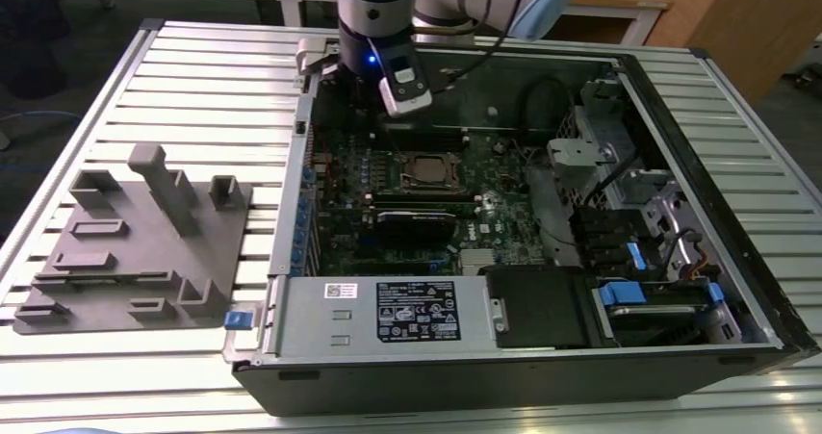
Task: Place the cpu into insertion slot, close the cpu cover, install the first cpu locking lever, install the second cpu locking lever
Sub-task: 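Install the first cpu locking lever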
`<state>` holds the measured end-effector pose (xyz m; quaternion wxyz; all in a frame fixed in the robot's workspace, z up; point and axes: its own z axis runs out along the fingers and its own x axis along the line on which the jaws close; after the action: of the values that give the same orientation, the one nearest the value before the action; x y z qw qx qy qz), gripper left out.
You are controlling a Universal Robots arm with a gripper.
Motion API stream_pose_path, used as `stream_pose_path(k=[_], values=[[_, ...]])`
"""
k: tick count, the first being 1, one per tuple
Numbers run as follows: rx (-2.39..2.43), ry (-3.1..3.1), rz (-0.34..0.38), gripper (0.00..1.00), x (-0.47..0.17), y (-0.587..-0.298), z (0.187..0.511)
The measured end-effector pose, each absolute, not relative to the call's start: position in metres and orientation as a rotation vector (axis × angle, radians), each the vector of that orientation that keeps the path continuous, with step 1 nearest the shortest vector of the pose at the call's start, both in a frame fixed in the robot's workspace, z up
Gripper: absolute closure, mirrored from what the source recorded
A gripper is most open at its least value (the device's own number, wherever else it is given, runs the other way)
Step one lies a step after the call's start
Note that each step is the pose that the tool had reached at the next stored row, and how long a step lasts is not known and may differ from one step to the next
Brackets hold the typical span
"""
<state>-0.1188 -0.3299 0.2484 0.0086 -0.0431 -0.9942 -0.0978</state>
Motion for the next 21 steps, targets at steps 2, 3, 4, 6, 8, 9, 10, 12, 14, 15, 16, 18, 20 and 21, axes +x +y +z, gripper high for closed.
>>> stream_pose_path(k=[2,3,4,6,8,9,10,12,14,15,16,18,20,21], values=[[-0.135,-3.106,-0.306,0.89,-0.116,-0.329,0.248],[-0.135,-3.106,-0.306,0.89,-0.115,-0.329,0.248],[-0.135,-3.106,-0.306,0.89,-0.114,-0.329,0.248],[-0.135,-3.106,-0.306,0.89,-0.11,-0.329,0.248],[-0.135,-3.106,-0.306,0.89,-0.105,-0.328,0.248],[-0.135,-3.106,-0.306,0.89,-0.103,-0.328,0.248],[-0.135,-3.106,-0.305,0.89,-0.1,-0.328,0.248],[-0.135,-3.106,-0.305,0.89,-0.094,-0.328,0.248],[-0.135,-3.107,-0.305,0.89,-0.089,-0.328,0.248],[-0.135,-3.107,-0.304,0.89,-0.087,-0.328,0.248],[-0.135,-3.107,-0.303,0.89,-0.085,-0.328,0.248],[-0.135,-3.107,-0.302,0.89,-0.081,-0.328,0.248],[-0.135,-3.107,-0.3,0.89,-0.079,-0.328,0.248],[-0.135,-3.107,-0.298,0.89,-0.078,-0.328,0.248]])
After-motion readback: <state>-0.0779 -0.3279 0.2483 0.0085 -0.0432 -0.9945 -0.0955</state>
